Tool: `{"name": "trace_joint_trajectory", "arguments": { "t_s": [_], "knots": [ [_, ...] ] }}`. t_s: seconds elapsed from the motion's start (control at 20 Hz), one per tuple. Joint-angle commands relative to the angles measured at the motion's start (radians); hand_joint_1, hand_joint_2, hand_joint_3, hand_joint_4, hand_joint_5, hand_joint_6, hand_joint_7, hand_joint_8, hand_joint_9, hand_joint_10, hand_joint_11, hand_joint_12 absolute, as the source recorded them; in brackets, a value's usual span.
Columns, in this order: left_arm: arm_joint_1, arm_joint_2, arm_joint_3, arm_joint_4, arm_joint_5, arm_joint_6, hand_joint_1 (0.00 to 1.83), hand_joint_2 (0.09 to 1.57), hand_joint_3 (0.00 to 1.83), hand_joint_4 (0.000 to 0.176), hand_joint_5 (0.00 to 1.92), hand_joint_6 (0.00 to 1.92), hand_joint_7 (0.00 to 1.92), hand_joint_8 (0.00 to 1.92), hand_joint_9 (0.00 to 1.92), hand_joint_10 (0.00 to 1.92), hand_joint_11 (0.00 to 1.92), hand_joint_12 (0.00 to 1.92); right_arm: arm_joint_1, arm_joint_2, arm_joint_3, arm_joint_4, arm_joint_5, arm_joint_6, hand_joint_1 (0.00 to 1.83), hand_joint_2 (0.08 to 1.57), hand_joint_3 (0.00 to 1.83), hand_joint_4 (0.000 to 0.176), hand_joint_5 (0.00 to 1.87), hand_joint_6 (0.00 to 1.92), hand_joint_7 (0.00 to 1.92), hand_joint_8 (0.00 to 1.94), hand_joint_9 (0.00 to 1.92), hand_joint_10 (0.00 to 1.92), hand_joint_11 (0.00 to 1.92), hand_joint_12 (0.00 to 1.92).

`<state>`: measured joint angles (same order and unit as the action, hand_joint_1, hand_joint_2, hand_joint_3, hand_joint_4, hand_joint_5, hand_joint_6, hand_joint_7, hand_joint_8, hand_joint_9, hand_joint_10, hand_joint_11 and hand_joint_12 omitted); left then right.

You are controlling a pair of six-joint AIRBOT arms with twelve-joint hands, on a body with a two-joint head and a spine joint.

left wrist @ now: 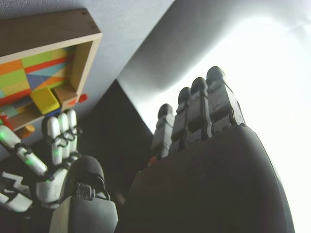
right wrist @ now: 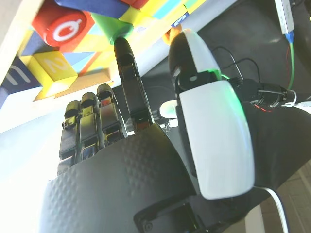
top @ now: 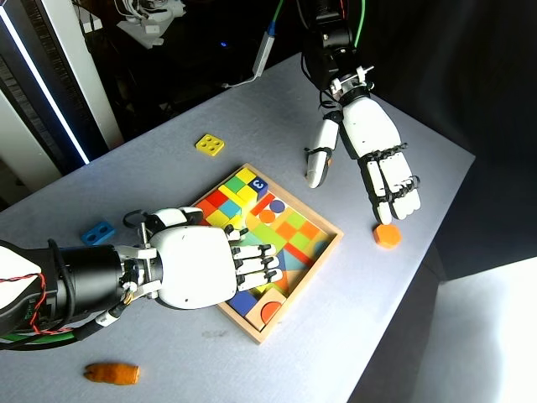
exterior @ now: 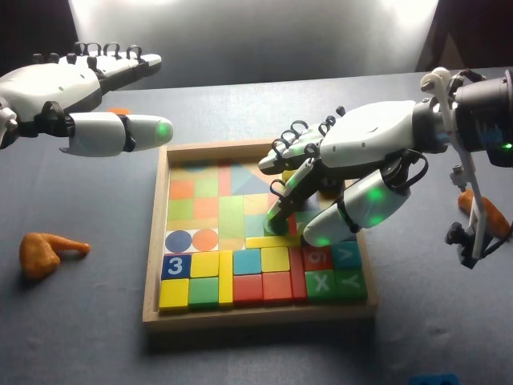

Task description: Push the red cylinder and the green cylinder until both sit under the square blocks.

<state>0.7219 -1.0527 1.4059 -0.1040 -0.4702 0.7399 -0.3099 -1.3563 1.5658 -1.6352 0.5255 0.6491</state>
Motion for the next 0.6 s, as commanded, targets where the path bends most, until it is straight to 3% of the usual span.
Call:
{"name": "trace_joint_trajectory", "arguments": {
  "t_s": [0.0, 0.15, 0.25, 0.4, 0.55],
  "knots": [
    [-0.006, 0.009, -0.001, -0.014, -0.118, -0.001, 0.0, 1.11, 0.01, 0.123, 0.0, 0.0, 0.0, 0.0, 0.0, 0.0, 0.0, 0.0, -0.006, 0.009, -0.003, 0.008, 0.013, 0.0, 0.08, 1.19, 0.0, 0.176, 0.62, 0.0, 0.0, 0.0, 0.0, 0.0, 0.0, 0.0],
    [-0.001, 0.009, -0.002, -0.019, -0.118, -0.001, 0.0, 1.09, 0.0, 0.125, 0.0, 0.0, 0.0, 0.0, 0.0, 0.0, 0.0, 0.0, -0.008, 0.022, -0.008, 0.004, 0.013, 0.008, 0.09, 1.19, 0.0, 0.176, 0.61, 0.0, 0.0, 0.0, 0.0, 0.0, 0.0, 0.0],
    [0.002, 0.01, -0.002, -0.023, -0.118, 0.0, 0.0, 1.11, 0.01, 0.113, 0.0, 0.0, 0.0, 0.0, 0.0, 0.0, 0.0, 0.0, -0.01, 0.029, -0.013, -0.001, 0.014, 0.015, 0.1, 1.19, 0.0, 0.176, 0.63, 0.01, 0.0, 0.0, 0.0, 0.0, 0.0, 0.0],
    [0.003, 0.011, -0.003, -0.026, -0.118, 0.001, 0.0, 1.09, 0.0, 0.118, 0.0, 0.0, 0.0, 0.0, 0.0, 0.0, 0.0, 0.0, -0.012, 0.043, -0.023, -0.006, 0.016, 0.02, 0.17, 1.19, 0.0, 0.176, 0.67, 0.01, 0.0, 0.0, 0.0, 0.0, 0.0, 0.0],
    [0.006, 0.012, -0.003, -0.028, -0.118, 0.002, 0.0, 1.09, 0.0, 0.106, 0.0, 0.0, 0.0, 0.0, 0.0, 0.0, 0.0, 0.0, -0.014, 0.048, -0.026, -0.008, 0.017, 0.025, 0.19, 1.19, 0.0, 0.176, 0.69, 0.01, 0.0, 0.0, 0.0, 0.0, 0.0, 0.0]
  ]
}}
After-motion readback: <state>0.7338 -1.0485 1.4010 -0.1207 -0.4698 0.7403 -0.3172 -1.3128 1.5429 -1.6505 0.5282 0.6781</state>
